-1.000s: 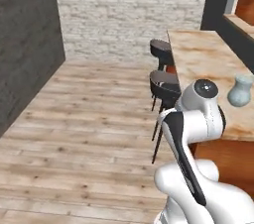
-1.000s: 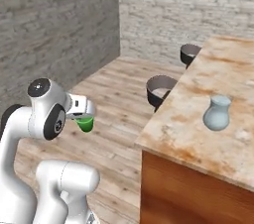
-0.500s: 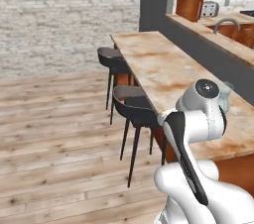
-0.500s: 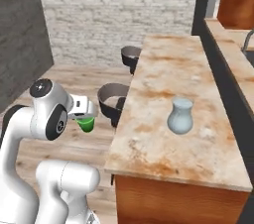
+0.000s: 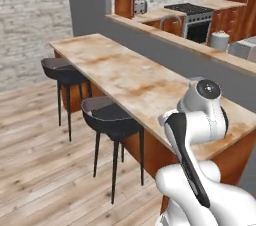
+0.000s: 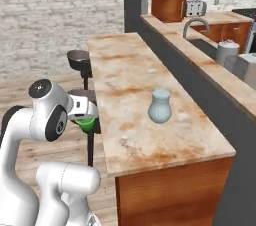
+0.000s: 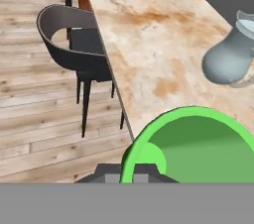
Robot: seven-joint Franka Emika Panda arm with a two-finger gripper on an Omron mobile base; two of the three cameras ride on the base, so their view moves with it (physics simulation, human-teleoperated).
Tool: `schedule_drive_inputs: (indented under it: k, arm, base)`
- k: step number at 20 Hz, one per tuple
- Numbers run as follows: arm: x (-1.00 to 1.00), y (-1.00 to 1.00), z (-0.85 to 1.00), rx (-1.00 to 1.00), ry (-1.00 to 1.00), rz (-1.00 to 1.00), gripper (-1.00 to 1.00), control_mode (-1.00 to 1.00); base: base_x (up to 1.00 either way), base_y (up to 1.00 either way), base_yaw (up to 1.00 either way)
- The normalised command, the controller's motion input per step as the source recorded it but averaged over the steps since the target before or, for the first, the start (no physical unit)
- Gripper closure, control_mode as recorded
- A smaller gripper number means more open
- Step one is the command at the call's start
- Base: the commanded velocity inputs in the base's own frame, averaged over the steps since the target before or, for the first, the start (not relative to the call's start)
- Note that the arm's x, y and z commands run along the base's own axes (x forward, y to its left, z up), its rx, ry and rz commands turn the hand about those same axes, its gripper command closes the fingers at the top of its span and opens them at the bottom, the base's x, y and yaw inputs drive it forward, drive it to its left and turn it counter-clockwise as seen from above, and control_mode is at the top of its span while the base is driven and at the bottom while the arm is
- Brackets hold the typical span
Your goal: Place the pitcher and cup on the dining counter for serving.
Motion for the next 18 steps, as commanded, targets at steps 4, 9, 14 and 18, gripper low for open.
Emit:
schedule_drive_inputs:
  k: [4, 9, 14, 18]
  arm:
    - [0.00, 0.00, 0.00, 0.00, 0.00, 0.00, 1.00, 1.00]
    - [0.00, 0.00, 0.00, 0.00, 0.00, 0.00, 1.00, 1.00]
    - [0.00, 0.00, 0.00, 0.00, 0.00, 0.00, 1.00, 1.00]
    - [0.00, 0.00, 0.00, 0.00, 0.00, 0.00, 1.00, 1.00]
  base:
    - [0.43, 1.00, -0.44]
    - [0.25, 1.00, -0.30]
    - [0.61, 0.77, -0.36]
    - [0.79, 0.76, -0.41]
